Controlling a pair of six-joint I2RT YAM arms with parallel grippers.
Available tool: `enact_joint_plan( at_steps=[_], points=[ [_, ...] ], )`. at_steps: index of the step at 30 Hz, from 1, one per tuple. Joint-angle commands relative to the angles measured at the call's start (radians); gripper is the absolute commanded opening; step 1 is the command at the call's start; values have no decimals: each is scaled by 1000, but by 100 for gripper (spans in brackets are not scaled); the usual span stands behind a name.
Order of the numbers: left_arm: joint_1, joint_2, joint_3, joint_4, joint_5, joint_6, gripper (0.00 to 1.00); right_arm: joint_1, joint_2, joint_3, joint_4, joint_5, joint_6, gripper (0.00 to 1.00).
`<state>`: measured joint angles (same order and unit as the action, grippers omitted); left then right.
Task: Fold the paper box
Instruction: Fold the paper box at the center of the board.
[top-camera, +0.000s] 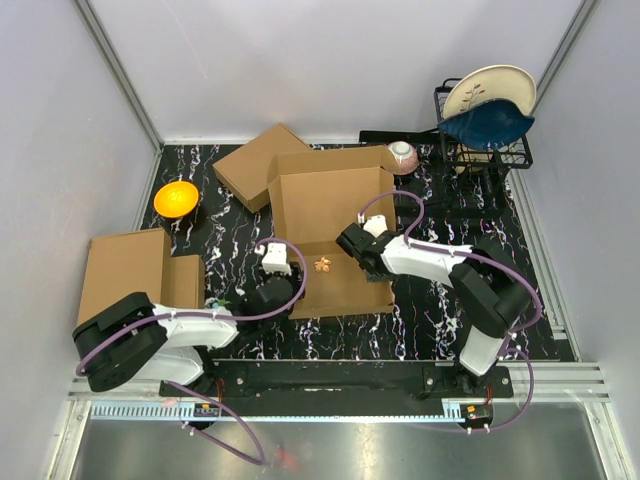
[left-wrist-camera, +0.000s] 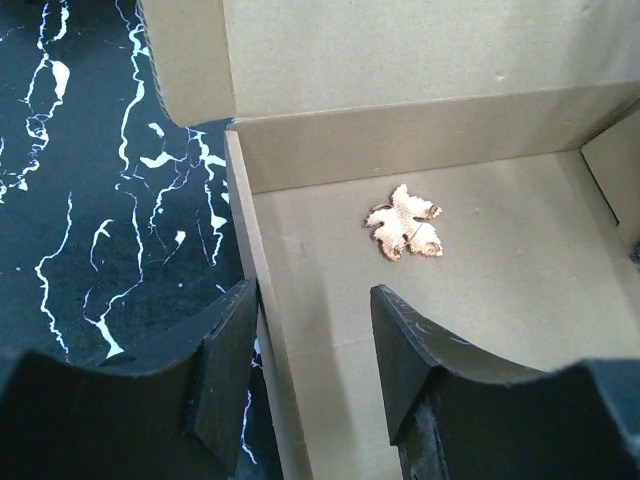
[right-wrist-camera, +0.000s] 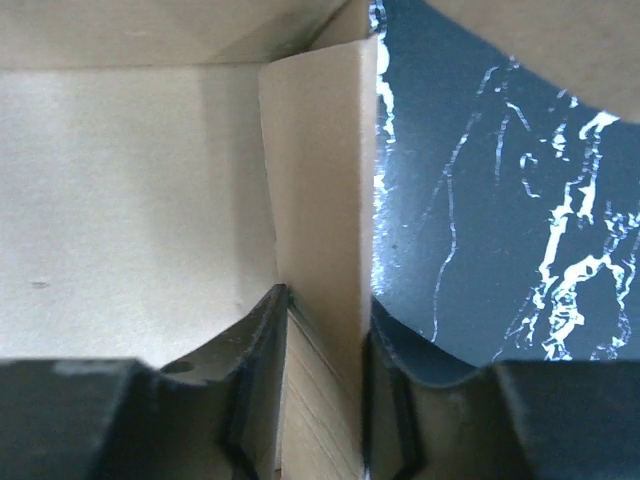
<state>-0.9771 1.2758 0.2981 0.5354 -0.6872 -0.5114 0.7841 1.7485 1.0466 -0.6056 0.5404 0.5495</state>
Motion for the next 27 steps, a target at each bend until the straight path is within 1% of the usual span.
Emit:
enact_joint_plan(
  at_steps=[1,3,5,6,7,11,14,15,16,17,18,21,23,27],
  points=[
    [3,37,10,149,63,24,52,-2,17,46,-59,79,-20,32],
    [3,56,13,169,81,25,52,-3,29,53,-80,72,-16,26],
    [5,65,9,189,103,25,52,-2,39,56,-95,64,-13,13],
    [3,74,9,204,107,22,53,-2,40,58,-100,63,-8,4],
    [3,79,9,207,113,22,53,-2,43,58,-105,58,-5,0],
    [3,97,18,204,121,19,56,-2,69,66,-131,33,1,0],
    [5,103,21,204,118,14,56,-3,71,70,-148,52,15,0],
    [5,108,21,209,120,16,57,-2,66,75,-152,58,17,6],
    [5,108,21,207,120,17,57,-3,63,79,-161,62,17,14],
    [5,108,22,207,121,17,57,-3,56,95,-166,67,18,30],
    [3,108,21,207,121,17,57,-3,51,102,-172,69,18,37],
    [5,117,21,216,127,20,57,-5,46,153,-194,84,10,52],
    [5,125,22,215,136,20,56,-6,52,187,-210,90,-2,54],
    [5,123,18,218,141,19,56,-8,77,216,-237,86,-14,54]
  ],
)
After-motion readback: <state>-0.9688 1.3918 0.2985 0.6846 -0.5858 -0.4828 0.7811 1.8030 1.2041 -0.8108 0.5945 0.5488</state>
